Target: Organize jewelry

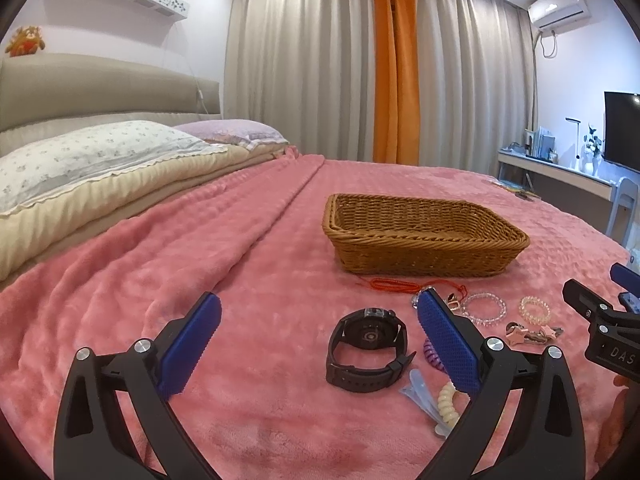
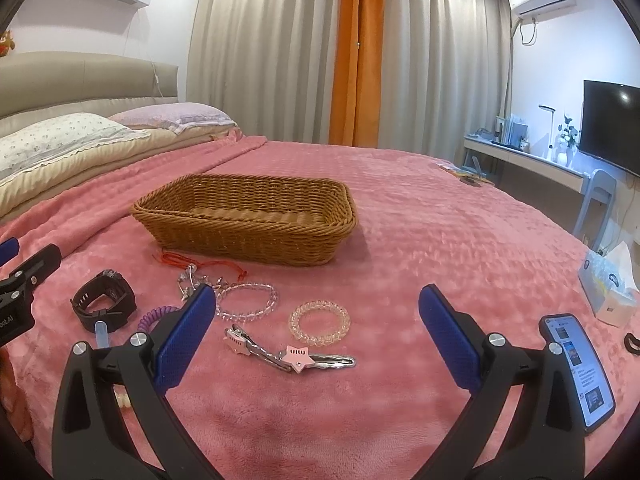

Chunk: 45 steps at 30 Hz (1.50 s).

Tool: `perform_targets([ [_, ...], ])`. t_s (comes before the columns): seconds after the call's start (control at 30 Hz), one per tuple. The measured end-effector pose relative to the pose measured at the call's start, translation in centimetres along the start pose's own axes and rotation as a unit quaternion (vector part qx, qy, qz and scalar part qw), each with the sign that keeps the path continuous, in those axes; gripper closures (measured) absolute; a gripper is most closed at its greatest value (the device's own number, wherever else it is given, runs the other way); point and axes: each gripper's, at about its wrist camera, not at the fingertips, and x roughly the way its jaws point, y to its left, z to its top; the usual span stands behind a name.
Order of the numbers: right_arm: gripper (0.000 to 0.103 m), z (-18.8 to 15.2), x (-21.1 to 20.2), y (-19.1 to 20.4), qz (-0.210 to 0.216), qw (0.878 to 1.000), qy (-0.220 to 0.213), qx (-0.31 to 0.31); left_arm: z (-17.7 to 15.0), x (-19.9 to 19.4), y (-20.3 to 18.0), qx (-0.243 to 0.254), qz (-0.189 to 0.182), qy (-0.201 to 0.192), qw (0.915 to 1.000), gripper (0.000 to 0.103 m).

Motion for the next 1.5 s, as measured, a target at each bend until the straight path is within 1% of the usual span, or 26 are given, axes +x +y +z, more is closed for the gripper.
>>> perform_targets([
  [0.07,0.006,0.0,0.0,0.0,0.000,1.000,0.000,0.000,-0.4,-0.1,-0.2,0.001,0.000,-0.002,1.0000,0.008],
  [0.17,0.006,-0.1,0.1,0.1,0.000,1.000,0.002,-0.001,-0.6,0.0,-0.3,0.001,-0.004,0.007,1.0000,0.008],
  [1.2,0.006,-0.1,0.1,0.1,0.001,1.000,0.003,-0.002,-1.0,-0.1,-0.9,0.003,0.001,0.006,1.0000,0.008],
  [1.4,0.006,-0.1,0.1,0.1,0.001,1.000,0.003,-0.002,-1.1,0.0,-0.8,-0.001,-0.004,0.004,1.0000,0.008],
  [1.5,0.006,-0.1,0.1,0.1,0.002,1.000,0.004,-0.002,-1.2,0.4,-0.3,-0.014,-0.010,0.011,0.9998,0.008],
])
